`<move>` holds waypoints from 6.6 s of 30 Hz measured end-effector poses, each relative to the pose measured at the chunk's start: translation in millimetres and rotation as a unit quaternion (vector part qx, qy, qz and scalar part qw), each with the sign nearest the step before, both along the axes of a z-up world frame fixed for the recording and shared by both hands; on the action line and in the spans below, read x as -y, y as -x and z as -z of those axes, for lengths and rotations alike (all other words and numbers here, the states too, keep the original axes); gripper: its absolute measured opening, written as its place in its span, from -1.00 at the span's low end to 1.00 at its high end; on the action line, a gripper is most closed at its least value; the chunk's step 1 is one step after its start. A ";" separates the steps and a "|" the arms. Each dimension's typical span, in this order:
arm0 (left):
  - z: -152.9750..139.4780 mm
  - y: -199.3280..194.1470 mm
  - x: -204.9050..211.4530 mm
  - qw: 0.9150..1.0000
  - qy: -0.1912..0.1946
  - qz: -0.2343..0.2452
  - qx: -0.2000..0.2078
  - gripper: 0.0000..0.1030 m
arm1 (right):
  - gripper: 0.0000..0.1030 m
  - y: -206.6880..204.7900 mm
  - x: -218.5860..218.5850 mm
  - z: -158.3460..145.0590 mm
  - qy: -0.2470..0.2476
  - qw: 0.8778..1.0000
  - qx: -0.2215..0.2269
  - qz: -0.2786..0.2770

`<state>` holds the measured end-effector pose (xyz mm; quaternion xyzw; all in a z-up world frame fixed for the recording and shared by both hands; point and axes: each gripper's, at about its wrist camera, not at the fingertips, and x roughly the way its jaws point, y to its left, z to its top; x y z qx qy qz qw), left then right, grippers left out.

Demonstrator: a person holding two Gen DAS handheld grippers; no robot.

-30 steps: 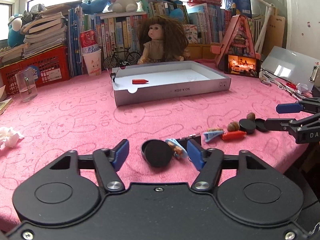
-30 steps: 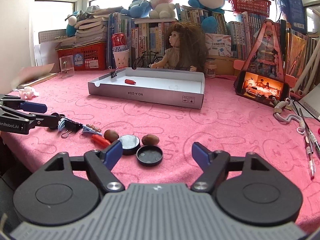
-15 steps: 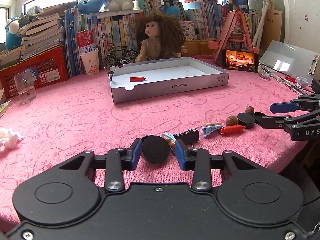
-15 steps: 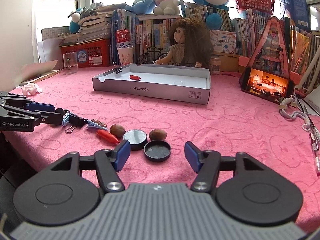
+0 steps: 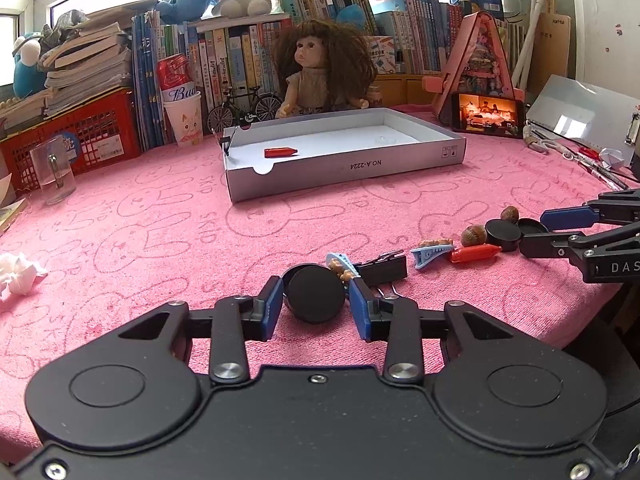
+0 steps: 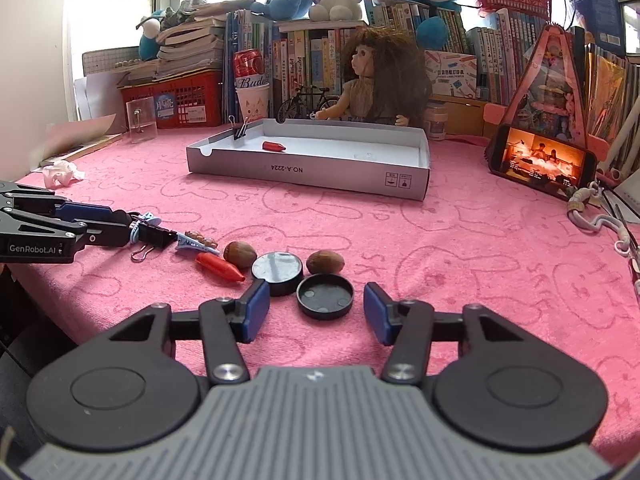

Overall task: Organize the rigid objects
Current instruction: 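Grasp the flat black disc with the left tool while the right tool grasps the black lid, then carry the black disc and black lid with both tools over the white tray, then open the left tool over the tray while the right tool releases the black lid beside the dome, then move both tools back toward the remaining objects on the cloth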

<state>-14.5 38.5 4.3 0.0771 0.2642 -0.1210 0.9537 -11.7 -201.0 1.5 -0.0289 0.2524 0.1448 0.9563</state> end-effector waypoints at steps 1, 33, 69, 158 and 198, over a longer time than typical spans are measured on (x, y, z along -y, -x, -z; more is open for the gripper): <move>0.2 -0.4 0.5 1.000 -0.001 -0.001 0.000 -0.32 | 0.07 0.0 -0.2 0.0 0.001 1.000 0.000 0.000; -38.4 -46.1 -1.3 0.998 0.046 -0.028 -0.021 -0.42 | -0.30 -27.0 8.9 -27.3 -0.027 0.998 0.000 0.061; -53.5 -220.8 16.9 0.988 0.101 -0.087 -0.083 -0.42 | -0.30 -184.0 8.3 -52.5 -0.081 0.991 -0.059 0.091; -52.7 -98.6 29.4 0.998 0.059 -0.016 0.020 0.63 | 0.69 -110.5 -10.4 -49.7 -0.047 0.998 -0.008 0.033; -14.4 4.9 -3.5 0.999 0.027 -0.020 0.012 -0.19 | 0.24 -23.9 3.0 -3.8 -0.007 0.997 0.020 0.072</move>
